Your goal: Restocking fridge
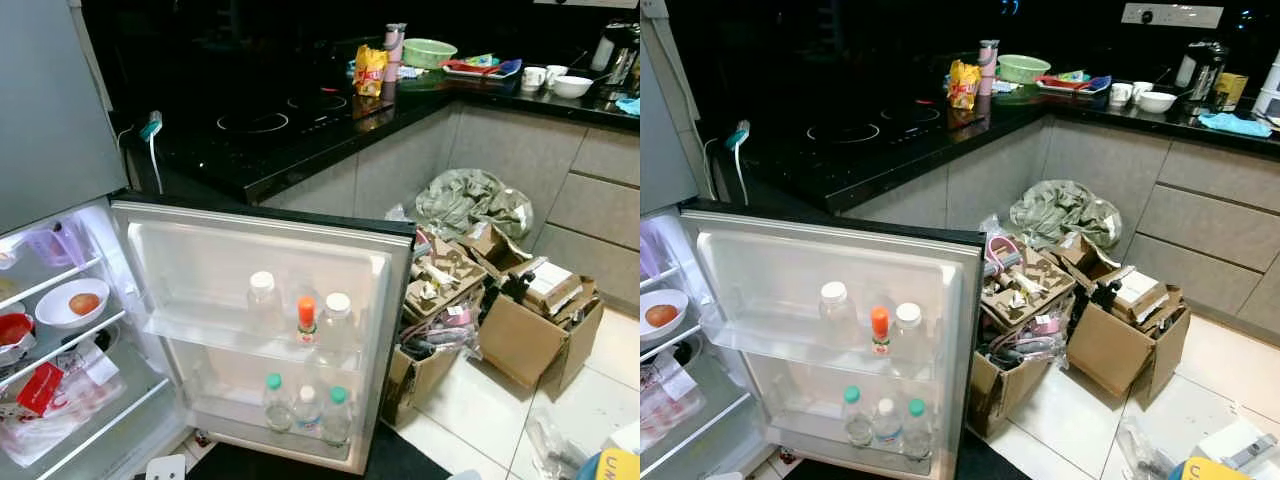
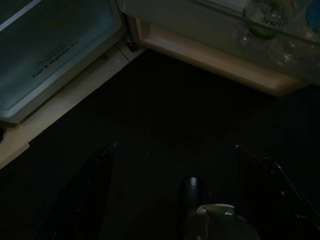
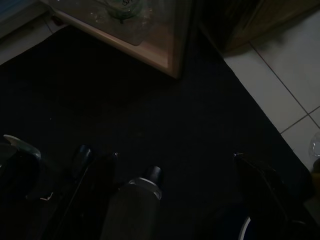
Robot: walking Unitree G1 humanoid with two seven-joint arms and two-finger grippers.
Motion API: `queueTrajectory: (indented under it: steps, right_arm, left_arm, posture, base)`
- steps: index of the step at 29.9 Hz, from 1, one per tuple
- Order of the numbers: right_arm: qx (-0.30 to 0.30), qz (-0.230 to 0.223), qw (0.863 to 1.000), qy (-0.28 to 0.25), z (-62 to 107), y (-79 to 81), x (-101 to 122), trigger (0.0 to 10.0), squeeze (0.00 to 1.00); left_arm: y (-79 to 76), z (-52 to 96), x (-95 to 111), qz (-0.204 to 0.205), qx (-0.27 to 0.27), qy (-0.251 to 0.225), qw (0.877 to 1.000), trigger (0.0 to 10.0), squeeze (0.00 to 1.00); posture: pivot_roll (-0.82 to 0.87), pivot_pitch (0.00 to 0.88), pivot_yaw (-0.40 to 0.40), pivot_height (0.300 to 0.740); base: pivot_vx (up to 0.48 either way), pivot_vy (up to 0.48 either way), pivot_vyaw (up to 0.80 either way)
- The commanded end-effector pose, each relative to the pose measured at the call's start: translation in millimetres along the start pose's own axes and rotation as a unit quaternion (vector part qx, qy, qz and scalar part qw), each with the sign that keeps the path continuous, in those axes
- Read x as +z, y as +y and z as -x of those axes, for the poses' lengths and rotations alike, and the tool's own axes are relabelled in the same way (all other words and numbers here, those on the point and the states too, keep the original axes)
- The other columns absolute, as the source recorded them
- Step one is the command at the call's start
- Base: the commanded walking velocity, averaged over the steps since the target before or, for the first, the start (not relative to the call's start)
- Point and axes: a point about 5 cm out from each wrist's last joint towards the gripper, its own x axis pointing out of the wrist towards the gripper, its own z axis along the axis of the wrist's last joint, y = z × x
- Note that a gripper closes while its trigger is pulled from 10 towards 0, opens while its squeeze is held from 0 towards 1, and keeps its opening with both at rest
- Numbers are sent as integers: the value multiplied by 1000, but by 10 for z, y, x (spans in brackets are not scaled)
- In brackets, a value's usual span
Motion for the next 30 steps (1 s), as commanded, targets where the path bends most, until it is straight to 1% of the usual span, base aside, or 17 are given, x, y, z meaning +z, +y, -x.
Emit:
queueTrajectory:
  steps: [1, 11, 13, 14, 15, 17, 18, 19, 20, 22, 23, 24, 25, 27, 28, 29, 30]
  right_arm:
    - [-5, -7, 1000, -1, 2, 3, -14, 10000, 0]
    - [-31, -34, 998, -33, -23, -65, 161, 10000, 0]
    - [-57, -38, 994, -83, -46, -217, 545, 0, 0]
    - [-67, -37, 991, -111, -46, -289, 770, 0, 0]
    - [-67, -37, 991, -111, -46, -289, 770, 0, 0]
    - [-81, -28, 986, -141, -32, -368, 1051, 0, 0]
    - [-81, -28, 986, -141, -32, -368, 1051, 0, 0]
    - [-96, -12, 983, -155, -17, -413, 1221, 4588, 0]
    - [-110, -2, 979, -174, 6, -450, 1404, 10000, 0]
    - [-170, 24, 964, -204, 81, -542, 1781, 10000, 0]
    - [-193, 21, 957, -216, 118, -578, 1907, 10000, 0]
    - [-193, 21, 957, -216, 118, -578, 1907, 10000, 0]
    - [-218, 17, 950, -224, 159, -619, 2021, 10000, 0]
    - [-218, 17, 950, -224, 159, -619, 2021, 10000, 0]
    - [-252, 4, 934, -253, 249, -648, 2294, 10000, 0]
    - [-252, 4, 934, -253, 249, -648, 2294, 10000, 0]
    - [-259, -5, 928, -269, 292, -638, 2432, 10000, 0]
  left_arm:
    - [31, 25, -53, -18, 2, 5, 1000, 10000, 0]
    - [5, 18, -43, -19, 0, 2, 1000, 10000, 0]
    - [10, 13, -28, -21, 0, 1, 1000, 10000, 0]
    - [13, 9, -19, -22, 0, 1, 1000, 10000, 0]
    - [13, 9, -19, -22, 0, 1, 1000, 10000, 0]
    - [15, 3, -5, -23, 1, 0, 1000, 10000, 0]
    - [15, 3, -5, -23, 1, 0, 1000, 10000, 0]
    - [16, 0, 4, -23, 2, -1, 1000, 10000, 0]
    - [15, -4, 26, -25, 2, -7, 1000, 10000, 0]
    - [10, -9, 66, -36, -3, -17, 999, 10000, 0]
    - [7, -10, 78, -40, -6, -20, 999, 10000, 0]
    - [7, -10, 78, -40, -6, -20, 999, 10000, 0]
    - [6, -10, 81, -43, -7, -20, 999, 10000, 0]
    - [6, -10, 81, -43, -7, -20, 999, 10000, 0]
    - [14, -5, 74, -47, -8, -20, 999, 10000, 0]
    - [14, -5, 74, -47, -8, -20, 999, 10000, 0]
    - [19, 0, 65, -48, -8, -19, 999, 10000, 0]
  posture:
    - [-18, 84, -8, 740]
    - [-17, 88, -6, 740]
    - [-25, 91, 5, 740]
    - [-26, 91, 5, 740]
    - [-26, 91, 5, 740]
    - [-26, 93, 6, 740]
    - [-26, 93, 6, 740]
    - [-23, 97, 4, 740]
    - [-20, 101, 5, 740]
    - [-18, 104, 5, 740]
    - [-17, 106, 7, 740]
    - [-17, 106, 7, 740]
    - [-17, 106, 7, 740]
    - [-17, 106, 7, 740]
    - [-8, 108, 6, 740]
    - [-8, 108, 6, 740]
    - [-7, 108, 6, 740]
  base:
    - [0, 0, 0]
    - [0, 0, 0]
    - [0, 0, 0]
    - [0, 0, 0]
    - [0, 0, 0]
    - [0, 0, 0]
    - [0, 0, 0]
    - [0, 0, 0]
    - [0, 0, 0]
    - [0, 0, 0]
    - [0, 0, 0]
    - [0, 0, 0]
    - [0, 0, 0]
    - [0, 0, 0]
    - [0, 0, 0]
    - [0, 0, 0]
    - [0, 0, 0]
